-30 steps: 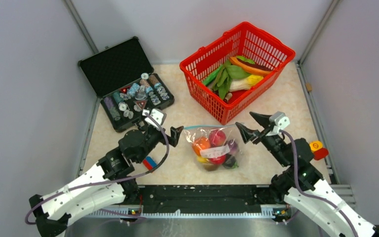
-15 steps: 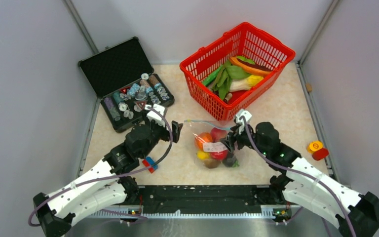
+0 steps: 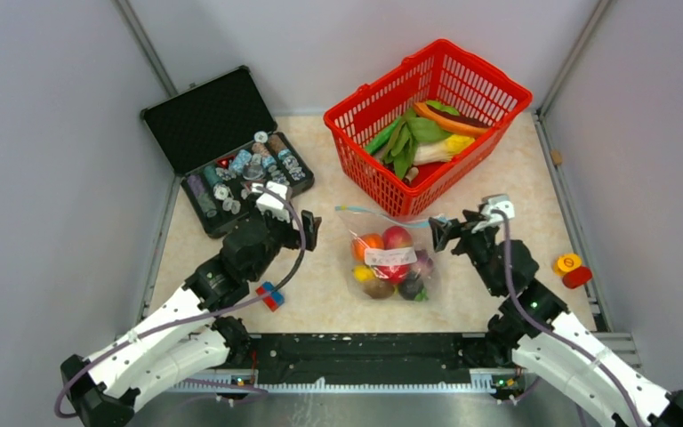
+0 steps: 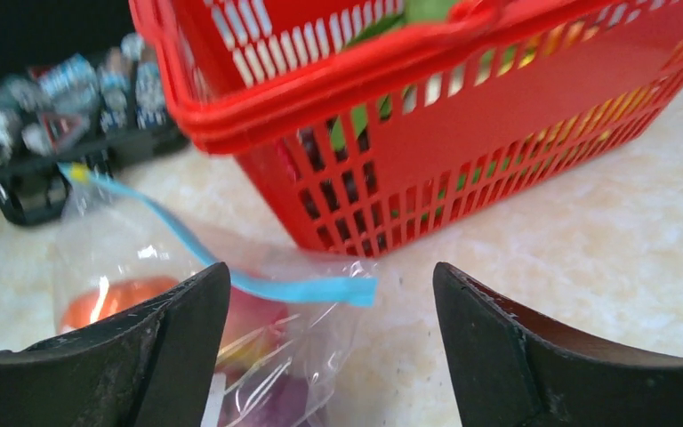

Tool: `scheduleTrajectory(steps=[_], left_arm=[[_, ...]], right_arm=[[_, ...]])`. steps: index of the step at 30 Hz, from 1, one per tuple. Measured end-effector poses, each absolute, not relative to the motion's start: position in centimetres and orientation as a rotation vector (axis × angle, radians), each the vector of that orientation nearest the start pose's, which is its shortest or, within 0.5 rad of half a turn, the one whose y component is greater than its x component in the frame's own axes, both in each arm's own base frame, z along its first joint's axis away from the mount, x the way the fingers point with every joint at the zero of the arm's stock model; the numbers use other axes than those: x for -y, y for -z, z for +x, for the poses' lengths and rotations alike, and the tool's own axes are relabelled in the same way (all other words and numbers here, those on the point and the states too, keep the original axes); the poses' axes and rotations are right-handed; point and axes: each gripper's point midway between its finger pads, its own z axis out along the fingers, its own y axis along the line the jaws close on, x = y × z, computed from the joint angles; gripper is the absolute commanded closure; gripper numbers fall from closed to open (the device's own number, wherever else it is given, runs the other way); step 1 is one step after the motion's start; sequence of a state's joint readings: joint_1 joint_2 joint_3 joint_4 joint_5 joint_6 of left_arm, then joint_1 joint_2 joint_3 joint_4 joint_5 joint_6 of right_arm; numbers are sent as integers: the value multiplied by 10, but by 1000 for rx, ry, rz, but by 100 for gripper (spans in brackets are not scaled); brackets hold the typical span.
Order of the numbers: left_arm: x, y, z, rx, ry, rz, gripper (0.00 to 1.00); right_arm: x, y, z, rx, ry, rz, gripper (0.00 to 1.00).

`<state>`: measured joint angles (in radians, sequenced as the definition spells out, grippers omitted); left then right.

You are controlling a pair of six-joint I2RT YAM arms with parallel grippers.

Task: Place the food in the zip-top bag and seal the zipper
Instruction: Adjust the zipper food storage bag at the center of the board, then reset both arms

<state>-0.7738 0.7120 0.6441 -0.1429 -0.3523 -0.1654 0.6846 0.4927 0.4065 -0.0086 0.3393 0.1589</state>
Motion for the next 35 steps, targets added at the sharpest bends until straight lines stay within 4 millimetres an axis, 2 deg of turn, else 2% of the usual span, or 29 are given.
scheduleTrajectory(steps=[3, 5, 10, 15, 20, 22, 25, 28, 35], left_arm=[[165, -234, 254, -1782, 361, 261, 1], [159, -226, 260, -1816, 344, 228, 1], [119, -215, 279, -1877, 307, 35, 1], [75, -219, 293, -1859, 320, -199, 1], [52, -213, 294, -1866, 329, -346, 1], [45, -207, 290, -1885, 313, -399, 1], [34, -201, 280, -1900, 274, -478, 1], [23, -204, 271, -1876, 239, -541, 1], [8, -211, 266, -1819, 187, -627, 1]], right_arm=[[-115, -235, 240, -1590, -365, -67, 12], [-99, -240, 238, -1574, -348, 37, 12], [-74, -229, 239, -1675, -237, 164, 10], [-45, -221, 256, -1809, -117, 290, 8], [-7, -184, 268, -1948, -108, 459, 6], [-5, -179, 266, -1965, -133, 471, 6], [-13, -186, 261, -1937, -199, 434, 6], [-22, -196, 255, -1867, -267, 390, 6], [-41, -194, 248, -1831, -377, 295, 6]])
